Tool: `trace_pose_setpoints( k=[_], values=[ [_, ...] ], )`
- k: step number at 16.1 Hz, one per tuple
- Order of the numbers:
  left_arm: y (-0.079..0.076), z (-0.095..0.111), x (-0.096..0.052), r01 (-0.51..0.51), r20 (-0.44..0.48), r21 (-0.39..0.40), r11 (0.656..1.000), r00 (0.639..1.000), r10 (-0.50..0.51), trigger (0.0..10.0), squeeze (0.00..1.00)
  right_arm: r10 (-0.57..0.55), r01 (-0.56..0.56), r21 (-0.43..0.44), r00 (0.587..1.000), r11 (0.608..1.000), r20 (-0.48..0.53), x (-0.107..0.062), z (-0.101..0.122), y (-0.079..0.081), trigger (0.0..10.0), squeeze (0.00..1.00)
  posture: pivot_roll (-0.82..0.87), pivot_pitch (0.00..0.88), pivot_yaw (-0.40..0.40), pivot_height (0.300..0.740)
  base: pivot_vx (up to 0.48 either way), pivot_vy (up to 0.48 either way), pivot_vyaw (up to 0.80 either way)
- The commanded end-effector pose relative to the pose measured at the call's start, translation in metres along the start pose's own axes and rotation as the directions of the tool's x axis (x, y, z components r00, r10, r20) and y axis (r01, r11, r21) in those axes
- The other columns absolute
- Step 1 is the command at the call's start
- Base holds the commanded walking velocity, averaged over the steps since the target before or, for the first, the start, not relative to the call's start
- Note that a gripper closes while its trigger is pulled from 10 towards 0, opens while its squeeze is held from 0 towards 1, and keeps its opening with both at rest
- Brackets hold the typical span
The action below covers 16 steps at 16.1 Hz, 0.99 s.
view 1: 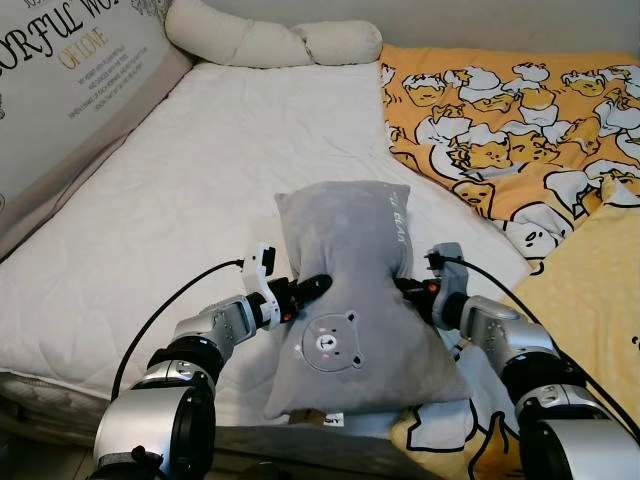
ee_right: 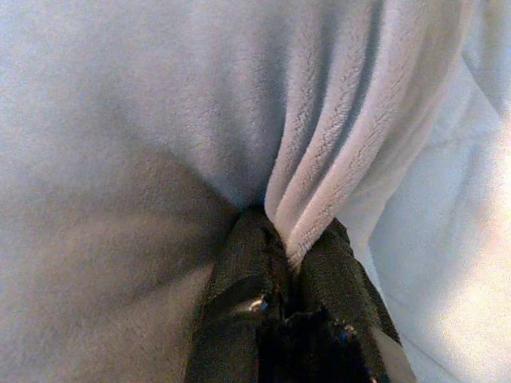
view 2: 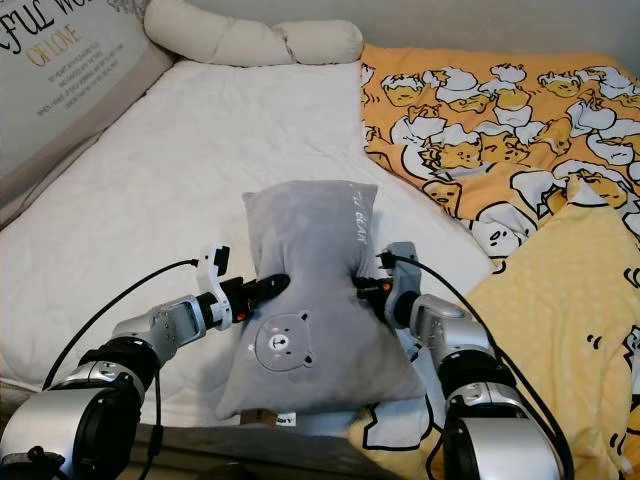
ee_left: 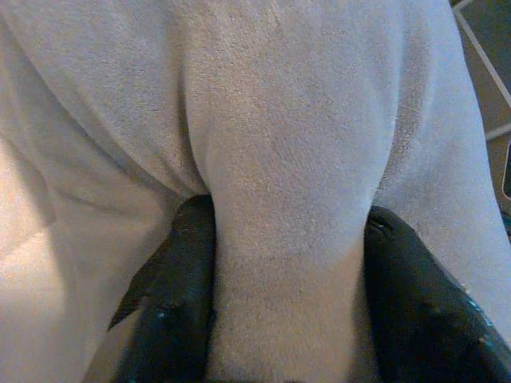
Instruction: Clean up the room
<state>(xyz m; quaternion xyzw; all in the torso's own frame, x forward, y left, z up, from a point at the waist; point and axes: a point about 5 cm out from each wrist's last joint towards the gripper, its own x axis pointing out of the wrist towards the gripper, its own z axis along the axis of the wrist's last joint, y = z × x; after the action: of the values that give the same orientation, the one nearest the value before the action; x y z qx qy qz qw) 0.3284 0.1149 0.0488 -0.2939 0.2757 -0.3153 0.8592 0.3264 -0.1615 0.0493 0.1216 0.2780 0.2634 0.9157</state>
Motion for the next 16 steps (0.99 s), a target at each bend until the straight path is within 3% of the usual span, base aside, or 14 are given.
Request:
trace_pose_setpoints(
  k=[1, 7, 16],
  values=[
    [-0.002, -0.0036, 0.0024, 0.001, -0.003, -0.008, 1.0, 1.0, -0.001, 0.0, 0.0, 0.044, -0.044, 0.001, 0.999, 0.999, -0.01, 0.0108, -0.001, 0.0141, 0.0, 0.0, 0.04, 0.0, 0.054, 0.74, 0.0, 0.0, 0.0],
    [-0.0002, -0.0021, 0.0002, -0.001, 0.022, -0.015, 1.0, 1.0, 0.001, 0.0, 0.0, -0.022, 0.022, 0.01, 0.999, 1.0, 0.028, 0.0147, -0.0011, 0.0141, 0.0, 0.0, 0.05, 0.0, 0.055, 0.74, 0.0, 0.0, 0.0],
    [-0.0036, -0.001, 0.004, -0.009, 0.003, -0.047, 0.999, 1.0, 0.009, 0.0, 0.0, -0.029, 0.028, 0.038, 0.999, 0.999, 0.046, 0.017, 0.0, 0.0155, 0.0, 0.0, 0.05, 0.0, 0.064, 0.74, 0.0, 0.0, 0.0]
  ],
)
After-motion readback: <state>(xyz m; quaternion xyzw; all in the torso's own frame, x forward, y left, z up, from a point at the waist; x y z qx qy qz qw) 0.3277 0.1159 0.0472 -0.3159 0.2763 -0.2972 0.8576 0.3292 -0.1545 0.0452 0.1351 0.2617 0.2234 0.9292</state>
